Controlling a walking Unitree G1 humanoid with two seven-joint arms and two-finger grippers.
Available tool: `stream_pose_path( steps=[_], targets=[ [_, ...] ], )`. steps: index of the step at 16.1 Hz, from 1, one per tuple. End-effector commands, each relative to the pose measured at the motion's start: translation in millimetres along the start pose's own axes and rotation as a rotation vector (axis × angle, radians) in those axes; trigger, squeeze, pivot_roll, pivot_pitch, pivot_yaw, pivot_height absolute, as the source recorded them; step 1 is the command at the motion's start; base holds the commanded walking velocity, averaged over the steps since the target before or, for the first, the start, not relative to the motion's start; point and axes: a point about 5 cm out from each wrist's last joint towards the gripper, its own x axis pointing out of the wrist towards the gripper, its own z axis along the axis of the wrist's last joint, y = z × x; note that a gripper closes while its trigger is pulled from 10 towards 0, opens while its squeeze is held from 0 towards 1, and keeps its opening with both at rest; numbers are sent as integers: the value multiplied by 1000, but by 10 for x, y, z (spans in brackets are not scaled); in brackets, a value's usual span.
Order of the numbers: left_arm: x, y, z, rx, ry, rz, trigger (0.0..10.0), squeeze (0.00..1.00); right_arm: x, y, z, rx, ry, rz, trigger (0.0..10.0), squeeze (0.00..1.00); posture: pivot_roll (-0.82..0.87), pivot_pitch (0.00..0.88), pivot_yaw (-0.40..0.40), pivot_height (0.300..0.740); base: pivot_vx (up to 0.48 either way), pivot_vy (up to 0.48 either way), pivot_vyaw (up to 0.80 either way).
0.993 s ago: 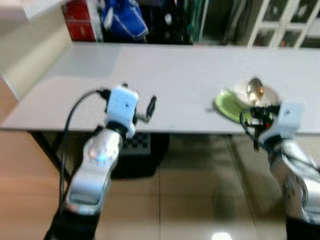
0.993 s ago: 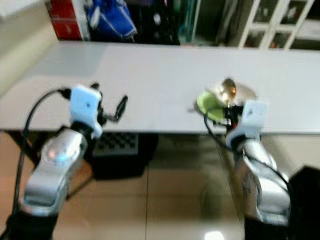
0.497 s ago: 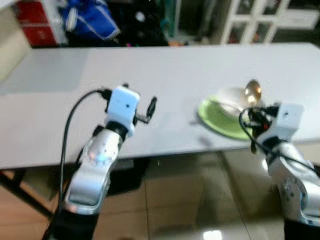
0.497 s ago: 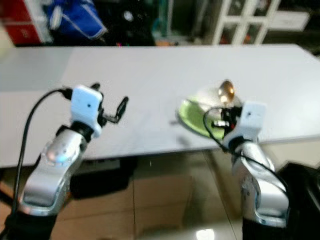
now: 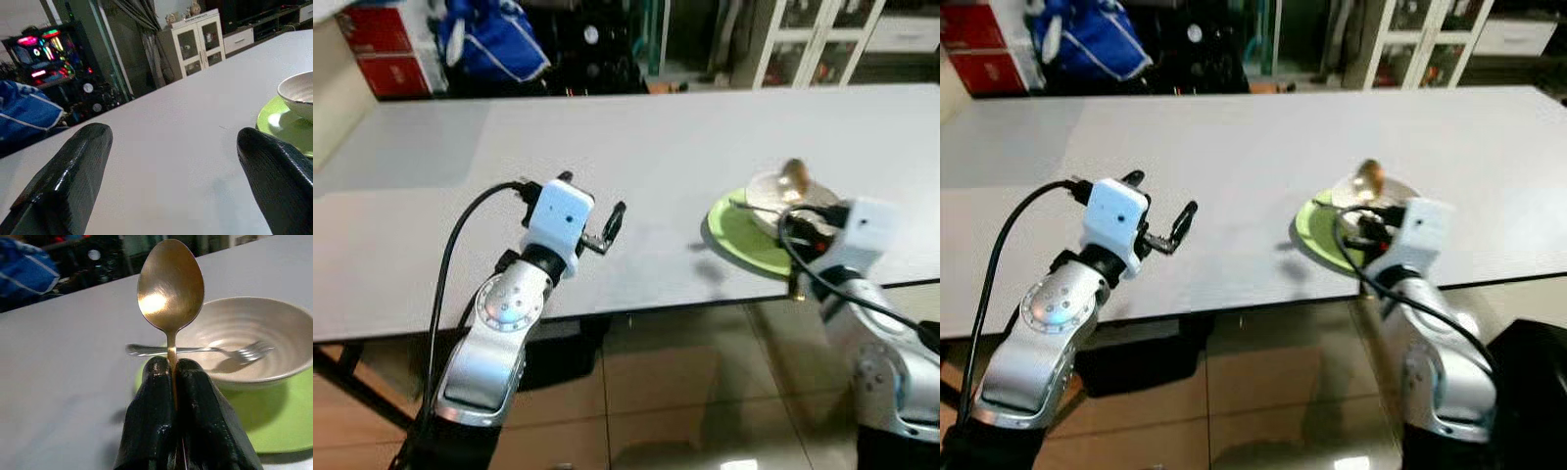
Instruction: Setting the table
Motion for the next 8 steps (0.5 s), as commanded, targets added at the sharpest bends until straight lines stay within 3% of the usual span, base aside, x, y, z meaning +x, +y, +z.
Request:
stream_pose_path(
  steps=[1,4,8],
  targets=[
    [-4,11,41,13,-19,-14,10000,0,17,47,69,-5,0,19,10000,0,-22,0,1,740,0,0,0],
    [-4,-3,61,23,-25,-47,10000,0,125,-5,51,-80,103,4,10000,0,-24,0,3,740,0,0,0],
    [-67,-182,126,34,-32,-216,10000,0,389,-191,229,-164,245,11,10000,0,-19,0,-8,740,0,0,0]
  ],
)
